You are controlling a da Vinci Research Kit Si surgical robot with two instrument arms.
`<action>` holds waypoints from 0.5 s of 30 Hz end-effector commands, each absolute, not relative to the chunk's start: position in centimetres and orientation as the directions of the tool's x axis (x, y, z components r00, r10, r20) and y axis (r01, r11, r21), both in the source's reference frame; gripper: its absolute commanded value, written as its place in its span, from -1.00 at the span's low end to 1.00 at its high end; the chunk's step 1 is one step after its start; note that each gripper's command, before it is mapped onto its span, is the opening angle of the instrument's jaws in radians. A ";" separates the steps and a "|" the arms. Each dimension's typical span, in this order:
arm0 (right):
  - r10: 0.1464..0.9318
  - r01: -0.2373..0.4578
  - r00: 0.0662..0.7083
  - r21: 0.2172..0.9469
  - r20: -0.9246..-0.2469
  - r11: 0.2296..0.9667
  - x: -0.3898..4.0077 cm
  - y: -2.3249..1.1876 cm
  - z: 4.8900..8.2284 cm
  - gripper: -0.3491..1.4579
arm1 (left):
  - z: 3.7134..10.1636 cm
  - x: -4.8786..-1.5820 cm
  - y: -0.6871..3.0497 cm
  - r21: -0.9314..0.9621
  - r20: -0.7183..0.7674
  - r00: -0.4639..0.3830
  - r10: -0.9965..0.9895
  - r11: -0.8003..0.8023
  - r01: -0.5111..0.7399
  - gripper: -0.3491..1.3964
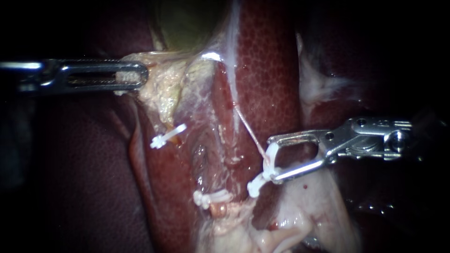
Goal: Going back second clip right tube
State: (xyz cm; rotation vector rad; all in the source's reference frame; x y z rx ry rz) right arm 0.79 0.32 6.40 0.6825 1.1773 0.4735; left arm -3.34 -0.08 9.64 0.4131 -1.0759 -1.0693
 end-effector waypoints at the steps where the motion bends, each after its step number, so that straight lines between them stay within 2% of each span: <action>1: 0.662 0.011 0.326 0.703 -0.675 0.711 0.81 0.30 6.43 0.05 | 9.64 -3.34 -0.08 0.728 0.505 0.068 -0.860 0.468 0.501 -1.00; 8: 0.657 0.003 0.325 0.696 -0.680 0.718 0.92 0.21 6.53 0.05 | 9.65 -3.34 -0.09 0.728 0.506 0.068 -0.860 0.468 0.501 -1.00; 15: 0.645 0.010 0.328 0.686 -0.690 0.728 1.13 0.02 6.78 0.05 | 9.66 -3.35 -0.09 0.728 0.506 0.068 -0.860 0.468 0.501 -1.00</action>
